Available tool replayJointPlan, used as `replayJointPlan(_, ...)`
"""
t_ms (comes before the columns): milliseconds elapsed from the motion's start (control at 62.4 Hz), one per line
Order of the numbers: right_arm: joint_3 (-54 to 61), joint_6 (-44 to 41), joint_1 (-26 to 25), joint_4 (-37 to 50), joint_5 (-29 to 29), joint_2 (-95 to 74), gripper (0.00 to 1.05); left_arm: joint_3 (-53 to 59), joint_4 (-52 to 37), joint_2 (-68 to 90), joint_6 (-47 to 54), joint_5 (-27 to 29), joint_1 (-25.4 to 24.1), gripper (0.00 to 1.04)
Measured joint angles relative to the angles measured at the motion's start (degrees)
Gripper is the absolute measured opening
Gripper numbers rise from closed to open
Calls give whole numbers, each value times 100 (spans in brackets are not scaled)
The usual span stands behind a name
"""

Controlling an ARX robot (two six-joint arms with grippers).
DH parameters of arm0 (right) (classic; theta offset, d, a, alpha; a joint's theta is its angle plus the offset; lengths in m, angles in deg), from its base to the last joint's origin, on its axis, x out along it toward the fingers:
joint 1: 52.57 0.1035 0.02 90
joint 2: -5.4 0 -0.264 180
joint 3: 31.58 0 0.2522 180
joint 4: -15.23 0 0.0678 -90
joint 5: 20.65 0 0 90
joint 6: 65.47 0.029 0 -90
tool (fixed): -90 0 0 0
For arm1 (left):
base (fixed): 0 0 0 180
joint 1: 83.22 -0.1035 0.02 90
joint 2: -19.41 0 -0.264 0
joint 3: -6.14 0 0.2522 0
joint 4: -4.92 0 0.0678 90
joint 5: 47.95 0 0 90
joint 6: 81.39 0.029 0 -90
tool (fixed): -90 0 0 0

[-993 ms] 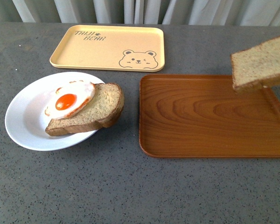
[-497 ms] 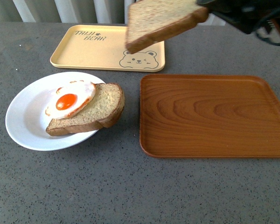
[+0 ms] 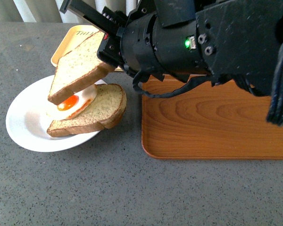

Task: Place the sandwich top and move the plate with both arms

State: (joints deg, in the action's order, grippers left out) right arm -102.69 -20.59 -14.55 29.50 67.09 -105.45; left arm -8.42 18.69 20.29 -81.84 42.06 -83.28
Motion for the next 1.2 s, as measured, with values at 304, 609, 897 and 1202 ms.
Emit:
replayJointPlan(304,-42,35,142,-42,-11,-313,3,0,0,0,0,0,0,96)
replayJointPlan(609,9,35,208,-22,-4,-313,3,0,0,0,0,0,0,96)
replayJointPlan(897,212,33,227,87,37,-313,42,0,0,0,0,0,0,96)
replayJointPlan(1202,566,-125,232,304,-103,-181,97,0,0,0,-2,0,0,96)
